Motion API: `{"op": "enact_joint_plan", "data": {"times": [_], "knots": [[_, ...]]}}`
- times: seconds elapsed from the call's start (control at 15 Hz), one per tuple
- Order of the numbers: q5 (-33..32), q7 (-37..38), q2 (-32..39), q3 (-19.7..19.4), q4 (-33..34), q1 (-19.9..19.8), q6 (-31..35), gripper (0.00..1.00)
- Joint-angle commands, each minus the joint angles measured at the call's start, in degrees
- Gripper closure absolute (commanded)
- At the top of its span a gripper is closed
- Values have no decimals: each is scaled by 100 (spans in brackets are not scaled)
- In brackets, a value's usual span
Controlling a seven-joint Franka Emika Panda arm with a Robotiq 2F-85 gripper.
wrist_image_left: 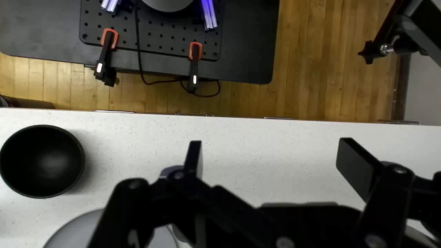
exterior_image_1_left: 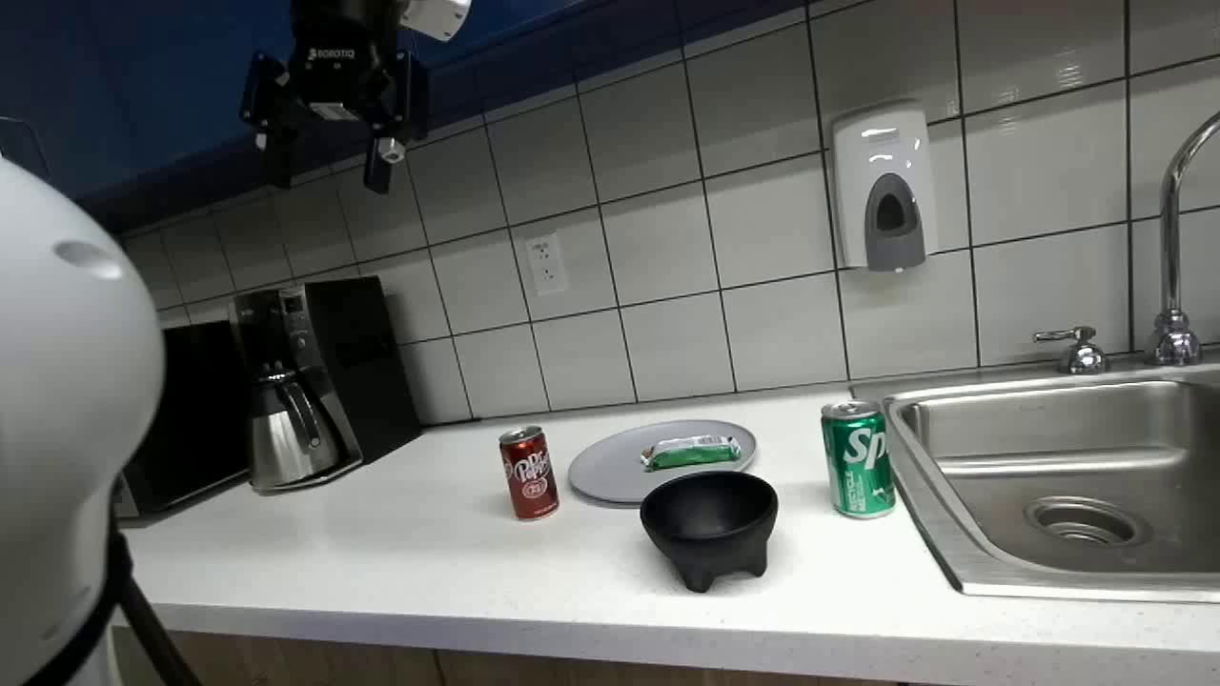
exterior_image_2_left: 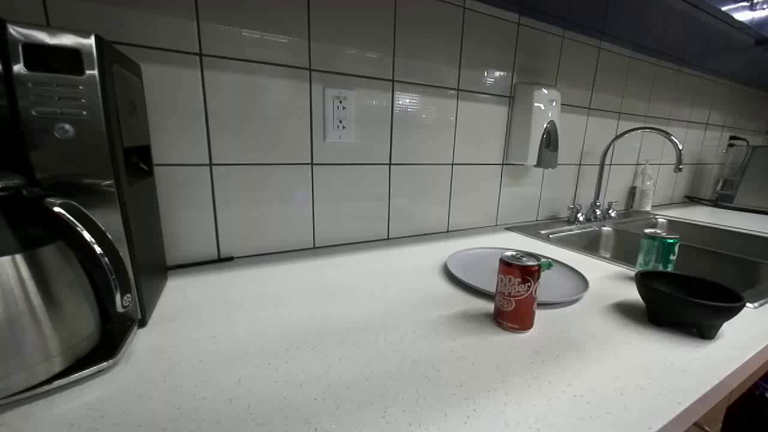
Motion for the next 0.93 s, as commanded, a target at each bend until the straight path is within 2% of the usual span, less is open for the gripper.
{"op": "enact_joint_plan", "data": {"times": [0.0,0.87], "knots": [[48,-73,18,120,16,-168,-27,0],[29,215,-204,259,-687,-312,1159,0]]}}
